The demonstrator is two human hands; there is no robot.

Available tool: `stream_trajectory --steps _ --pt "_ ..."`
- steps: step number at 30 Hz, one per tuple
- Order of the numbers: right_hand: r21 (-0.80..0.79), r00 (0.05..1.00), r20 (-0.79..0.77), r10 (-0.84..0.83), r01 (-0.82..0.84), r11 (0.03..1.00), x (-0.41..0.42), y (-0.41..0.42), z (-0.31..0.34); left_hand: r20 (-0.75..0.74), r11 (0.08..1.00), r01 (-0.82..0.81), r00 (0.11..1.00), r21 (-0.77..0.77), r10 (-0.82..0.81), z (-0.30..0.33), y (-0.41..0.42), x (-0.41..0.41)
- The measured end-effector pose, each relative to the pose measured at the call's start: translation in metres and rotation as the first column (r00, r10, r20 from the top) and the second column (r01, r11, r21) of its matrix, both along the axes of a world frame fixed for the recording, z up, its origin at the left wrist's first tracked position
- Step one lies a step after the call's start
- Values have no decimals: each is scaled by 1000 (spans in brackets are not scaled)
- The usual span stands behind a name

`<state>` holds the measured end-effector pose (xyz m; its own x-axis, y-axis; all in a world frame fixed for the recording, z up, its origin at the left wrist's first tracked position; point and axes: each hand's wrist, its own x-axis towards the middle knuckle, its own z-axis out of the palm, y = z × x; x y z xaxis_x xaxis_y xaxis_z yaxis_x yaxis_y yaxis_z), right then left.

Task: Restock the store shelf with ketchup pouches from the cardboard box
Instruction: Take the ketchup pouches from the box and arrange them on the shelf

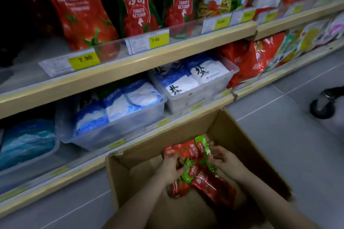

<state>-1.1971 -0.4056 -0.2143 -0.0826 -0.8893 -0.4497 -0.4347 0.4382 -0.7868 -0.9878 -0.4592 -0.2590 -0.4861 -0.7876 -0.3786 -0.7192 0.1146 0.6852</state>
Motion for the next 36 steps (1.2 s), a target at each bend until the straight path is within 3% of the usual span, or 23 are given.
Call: stream_trajectory --steps 4,8,12,18,23,29,33,36 --pt "78 1000 28 -11 9 997 -5 1 -23 18 987 -152 988 49 151 -20 0 -13" --pt "151 992 102 72 -87 985 -8 3 -30 -229 948 -244 930 203 288 -14 -1 -17" --pt "169 953 266 146 -195 966 -4 1 -23 -414 941 -162 866 297 280 19 -14 -10" --pt "-43 946 313 85 -75 996 19 -10 5 -525 939 -163 793 304 308 64 -29 -1" --pt "-219 953 301 38 30 975 44 -31 50 -436 933 -43 875 358 208 74 -25 21" --pt "-374 927 353 127 16 927 79 -55 100 -489 969 -159 841 190 234 116 -34 45" --pt "-491 941 280 190 -30 870 96 -71 143 -491 974 -209 842 88 225 151 -41 80" --pt "-622 980 85 178 -88 778 108 -87 180 -489 956 -293 832 12 262 175 -42 112"
